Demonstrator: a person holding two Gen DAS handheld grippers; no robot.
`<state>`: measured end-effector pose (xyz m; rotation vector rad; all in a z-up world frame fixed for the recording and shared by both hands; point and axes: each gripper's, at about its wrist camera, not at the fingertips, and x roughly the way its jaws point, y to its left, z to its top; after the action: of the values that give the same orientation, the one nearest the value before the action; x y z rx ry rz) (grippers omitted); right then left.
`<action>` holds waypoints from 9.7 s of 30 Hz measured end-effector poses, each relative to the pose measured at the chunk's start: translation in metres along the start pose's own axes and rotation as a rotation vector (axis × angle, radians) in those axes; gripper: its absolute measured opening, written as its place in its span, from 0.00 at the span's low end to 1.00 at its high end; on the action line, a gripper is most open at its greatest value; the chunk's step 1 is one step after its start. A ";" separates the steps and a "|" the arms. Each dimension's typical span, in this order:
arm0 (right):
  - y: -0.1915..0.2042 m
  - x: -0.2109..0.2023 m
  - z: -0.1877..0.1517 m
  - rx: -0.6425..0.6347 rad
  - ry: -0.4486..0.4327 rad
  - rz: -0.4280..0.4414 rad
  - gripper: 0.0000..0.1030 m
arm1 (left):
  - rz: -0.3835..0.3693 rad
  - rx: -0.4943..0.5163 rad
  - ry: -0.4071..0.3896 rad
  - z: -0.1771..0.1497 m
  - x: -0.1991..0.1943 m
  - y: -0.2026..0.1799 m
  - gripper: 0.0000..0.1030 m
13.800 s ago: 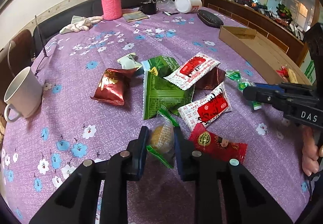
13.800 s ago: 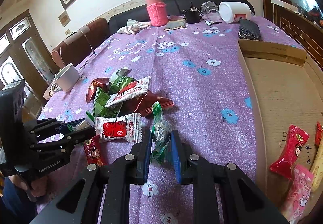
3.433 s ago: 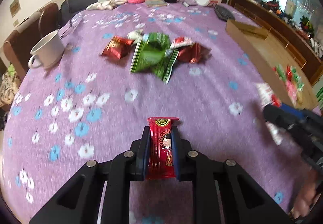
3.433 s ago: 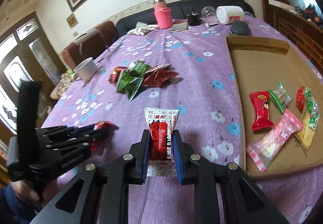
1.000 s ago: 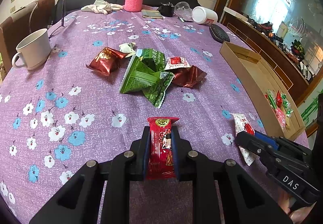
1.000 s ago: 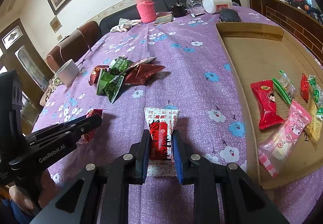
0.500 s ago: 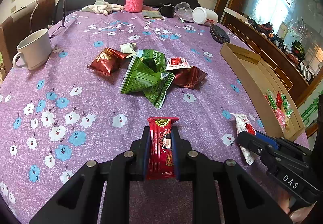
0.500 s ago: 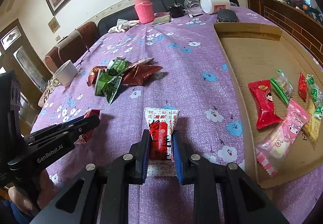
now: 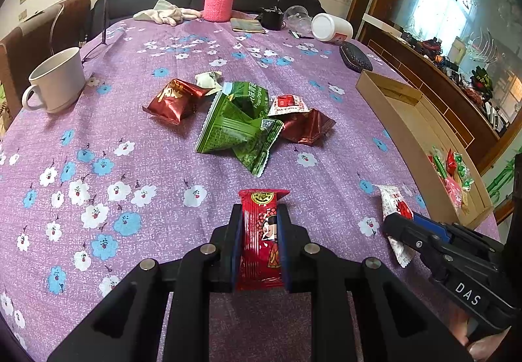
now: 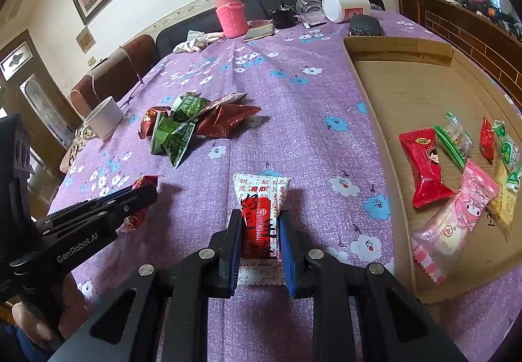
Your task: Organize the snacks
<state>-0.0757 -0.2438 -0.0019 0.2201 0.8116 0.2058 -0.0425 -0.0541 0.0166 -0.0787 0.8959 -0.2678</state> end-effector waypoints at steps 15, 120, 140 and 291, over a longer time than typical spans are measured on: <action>0.000 0.000 0.000 0.000 0.000 -0.003 0.22 | 0.003 -0.002 -0.002 0.000 -0.001 0.000 0.18; -0.155 -0.101 0.037 0.330 -0.228 -0.132 0.22 | -0.228 0.306 0.051 0.066 0.024 -0.208 0.18; -0.184 -0.072 0.028 0.365 -0.142 -0.176 0.26 | -0.214 0.321 0.129 0.051 0.075 -0.225 0.28; 0.035 0.062 0.108 0.003 -0.115 0.086 0.37 | 0.315 0.206 -0.317 0.097 0.005 0.039 0.46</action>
<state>0.0419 -0.2059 0.0365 0.2675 0.6888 0.2706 0.0444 -0.0221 0.0662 0.2058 0.5514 -0.0490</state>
